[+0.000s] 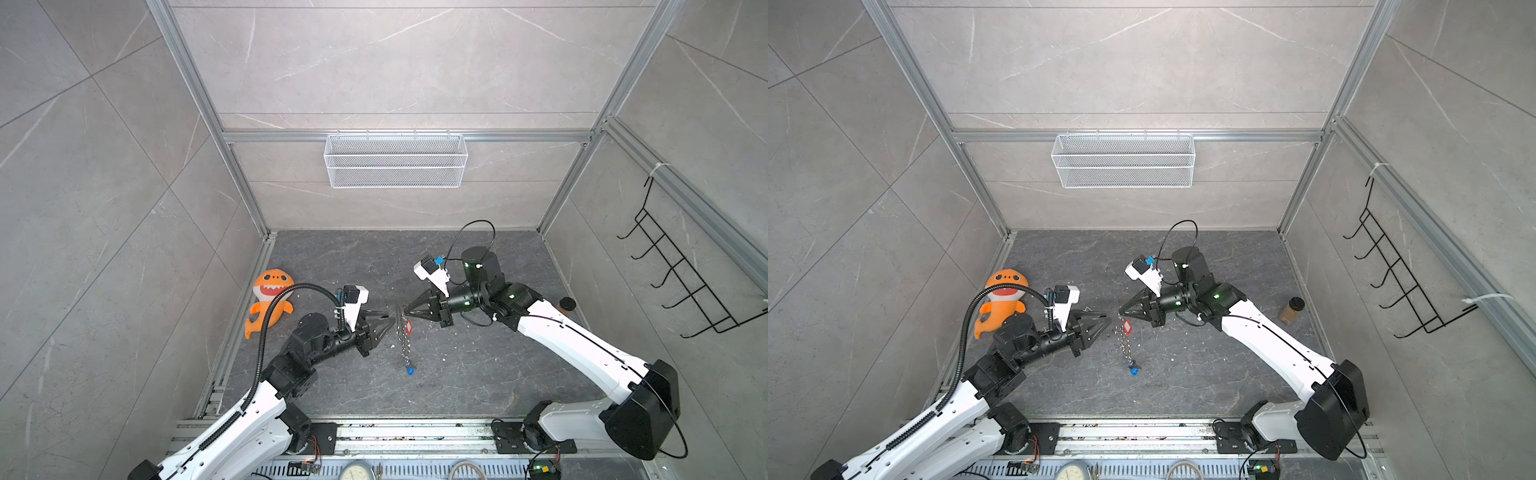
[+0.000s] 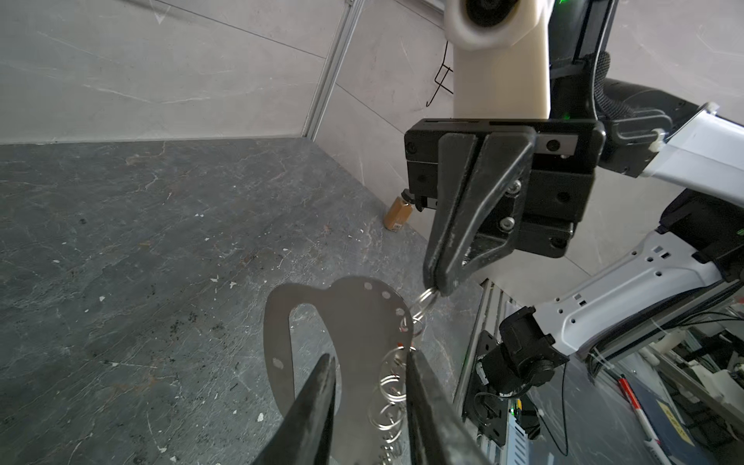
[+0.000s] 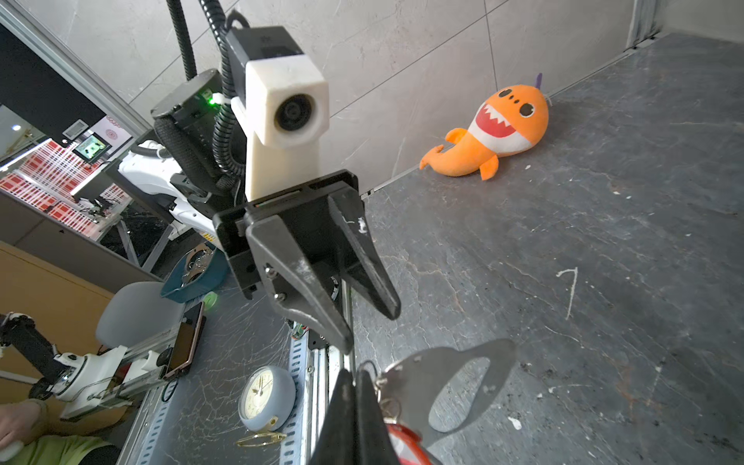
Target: Remove the keys from the keyring
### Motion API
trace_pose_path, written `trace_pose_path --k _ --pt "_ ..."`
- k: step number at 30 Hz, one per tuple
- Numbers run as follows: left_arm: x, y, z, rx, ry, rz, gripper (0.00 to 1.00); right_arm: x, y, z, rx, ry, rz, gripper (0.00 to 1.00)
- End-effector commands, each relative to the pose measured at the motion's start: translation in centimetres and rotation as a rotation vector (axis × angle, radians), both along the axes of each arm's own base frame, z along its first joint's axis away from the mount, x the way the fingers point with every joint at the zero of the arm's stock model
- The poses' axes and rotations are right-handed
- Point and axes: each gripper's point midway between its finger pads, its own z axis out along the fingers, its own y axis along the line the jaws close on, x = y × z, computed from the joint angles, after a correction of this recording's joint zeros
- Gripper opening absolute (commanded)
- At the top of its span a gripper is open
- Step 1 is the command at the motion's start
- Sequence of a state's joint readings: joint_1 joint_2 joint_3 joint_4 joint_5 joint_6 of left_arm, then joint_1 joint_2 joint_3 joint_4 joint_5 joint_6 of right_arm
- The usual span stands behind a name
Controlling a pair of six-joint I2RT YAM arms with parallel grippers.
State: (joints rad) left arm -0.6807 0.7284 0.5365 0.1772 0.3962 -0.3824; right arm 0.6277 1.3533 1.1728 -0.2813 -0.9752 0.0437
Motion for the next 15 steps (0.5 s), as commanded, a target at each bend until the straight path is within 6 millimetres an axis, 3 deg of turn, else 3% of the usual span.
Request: trace_pose_path --k 1,7,15 --pt "-0.9 -0.3 2.9 -0.037 -0.126 -0.055 0.30 -0.6 0.0 1.8 0.041 -0.034 0.053 0.00" --pt "-1.7 -1.1 3.3 -0.048 -0.144 -0.130 0.22 -0.8 0.0 1.8 0.044 -0.025 0.068 0.00" --pt "-1.3 -1.7 3.6 -0.037 -0.155 -0.141 0.20 -1.0 0.0 1.7 0.046 -0.015 0.074 0.00"
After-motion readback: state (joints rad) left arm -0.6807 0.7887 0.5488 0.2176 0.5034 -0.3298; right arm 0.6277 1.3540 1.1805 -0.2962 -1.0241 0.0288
